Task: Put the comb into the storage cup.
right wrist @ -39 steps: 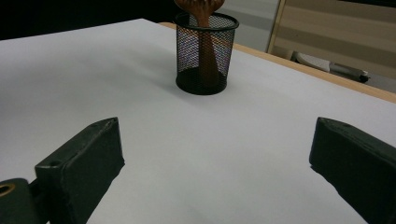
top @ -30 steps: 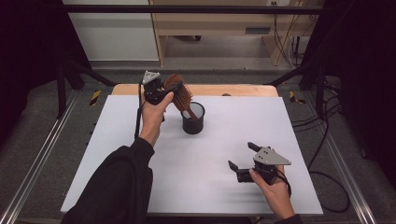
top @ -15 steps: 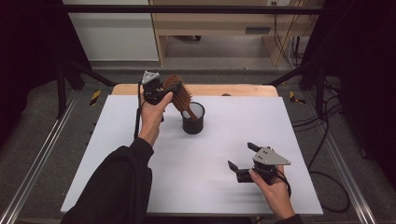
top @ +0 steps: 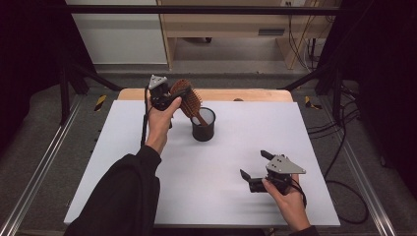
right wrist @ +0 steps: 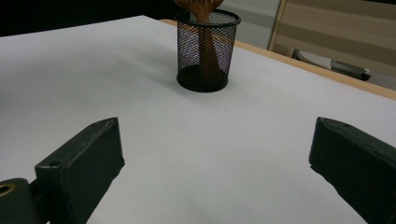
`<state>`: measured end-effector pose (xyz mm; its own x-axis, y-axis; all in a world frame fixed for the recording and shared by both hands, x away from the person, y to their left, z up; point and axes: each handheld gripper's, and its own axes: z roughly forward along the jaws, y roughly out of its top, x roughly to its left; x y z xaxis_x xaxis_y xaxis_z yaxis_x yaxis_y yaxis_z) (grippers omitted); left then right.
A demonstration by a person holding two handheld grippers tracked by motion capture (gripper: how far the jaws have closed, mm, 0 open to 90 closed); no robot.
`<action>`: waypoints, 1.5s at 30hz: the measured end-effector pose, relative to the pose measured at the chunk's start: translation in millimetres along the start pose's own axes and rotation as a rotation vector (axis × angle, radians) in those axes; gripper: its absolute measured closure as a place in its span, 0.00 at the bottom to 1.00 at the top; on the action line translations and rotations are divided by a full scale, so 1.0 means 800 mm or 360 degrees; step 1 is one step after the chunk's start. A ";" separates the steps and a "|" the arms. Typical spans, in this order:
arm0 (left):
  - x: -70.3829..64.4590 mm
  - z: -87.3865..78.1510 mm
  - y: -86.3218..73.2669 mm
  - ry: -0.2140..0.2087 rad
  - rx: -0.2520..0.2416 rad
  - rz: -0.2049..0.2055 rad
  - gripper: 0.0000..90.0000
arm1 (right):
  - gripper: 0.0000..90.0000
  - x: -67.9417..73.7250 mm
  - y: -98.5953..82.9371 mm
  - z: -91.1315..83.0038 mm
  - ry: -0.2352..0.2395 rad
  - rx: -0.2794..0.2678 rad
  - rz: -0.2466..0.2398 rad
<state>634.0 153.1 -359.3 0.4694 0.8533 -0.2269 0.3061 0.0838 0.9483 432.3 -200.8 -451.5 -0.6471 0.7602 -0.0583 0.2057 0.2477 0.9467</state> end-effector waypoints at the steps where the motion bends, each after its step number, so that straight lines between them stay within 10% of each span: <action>1: 0.000 0.000 0.000 -0.0003 -0.0003 0.0002 0.43 | 0.03 0.000 0.000 0.000 0.0000 0.0000 0.0000; 45: -0.005 0.001 -0.002 0.0023 -0.0026 0.0021 0.25 | 0.03 0.000 0.000 0.000 0.0003 0.0009 -0.0007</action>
<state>632.7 149.1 -360.0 0.4616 0.8616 -0.2111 0.2861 0.0806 0.9548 432.5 -200.7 -451.9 -0.6492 0.7580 -0.0621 0.2069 0.2547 0.9446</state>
